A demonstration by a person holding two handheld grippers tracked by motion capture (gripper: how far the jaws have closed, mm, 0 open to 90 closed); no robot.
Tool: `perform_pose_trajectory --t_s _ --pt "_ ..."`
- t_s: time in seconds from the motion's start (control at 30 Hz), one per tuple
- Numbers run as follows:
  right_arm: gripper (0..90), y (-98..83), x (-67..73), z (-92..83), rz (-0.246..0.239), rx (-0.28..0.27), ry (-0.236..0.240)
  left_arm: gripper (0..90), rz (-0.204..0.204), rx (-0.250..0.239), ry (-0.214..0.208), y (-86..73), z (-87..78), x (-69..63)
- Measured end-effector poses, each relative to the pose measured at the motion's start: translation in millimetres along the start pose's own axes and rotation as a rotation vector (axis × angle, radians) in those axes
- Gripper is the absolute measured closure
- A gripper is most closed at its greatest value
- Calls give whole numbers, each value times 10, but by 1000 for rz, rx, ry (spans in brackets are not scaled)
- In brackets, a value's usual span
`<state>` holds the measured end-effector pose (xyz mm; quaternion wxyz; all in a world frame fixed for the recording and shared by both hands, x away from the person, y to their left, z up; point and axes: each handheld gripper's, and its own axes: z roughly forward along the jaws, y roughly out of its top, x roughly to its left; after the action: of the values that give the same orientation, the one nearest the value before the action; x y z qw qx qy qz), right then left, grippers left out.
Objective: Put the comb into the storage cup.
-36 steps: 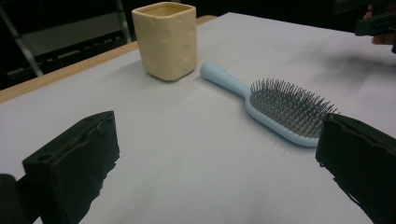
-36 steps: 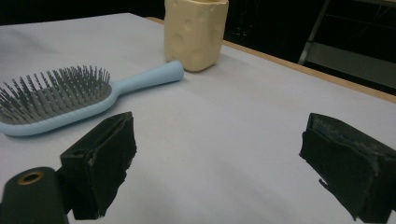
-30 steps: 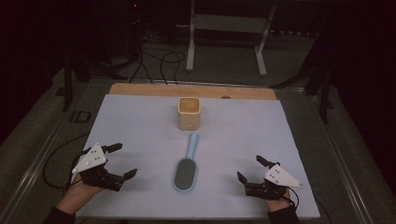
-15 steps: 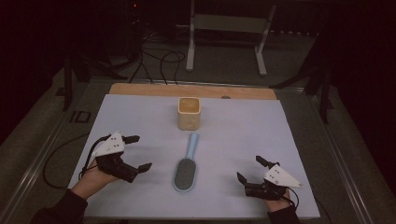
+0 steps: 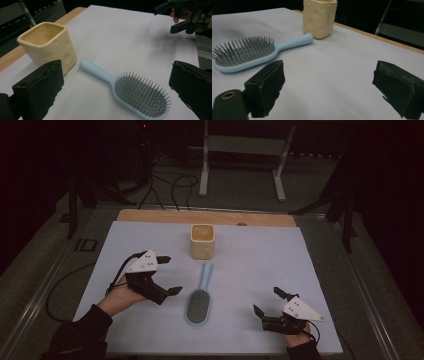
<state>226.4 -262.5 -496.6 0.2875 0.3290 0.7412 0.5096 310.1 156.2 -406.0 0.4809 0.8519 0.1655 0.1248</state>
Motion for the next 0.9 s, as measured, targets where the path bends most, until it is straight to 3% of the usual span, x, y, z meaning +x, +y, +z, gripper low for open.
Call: perform_pose_trajectory --t_s 0.27,0.53,0.67,0.9 --pt "96 2 -3 4 -3 -2 -3 30 23 24 -28 131 296 43" --pt "96 -3 -1 2 -1 1 1 167 39 38 -28 176 583 93" --pt "96 -6 -6 10 3 -1 12 309 54 51 -20 184 726 105" --pt "96 -12 0 16 -2 2 23 369 50 85 6 174 963 150"
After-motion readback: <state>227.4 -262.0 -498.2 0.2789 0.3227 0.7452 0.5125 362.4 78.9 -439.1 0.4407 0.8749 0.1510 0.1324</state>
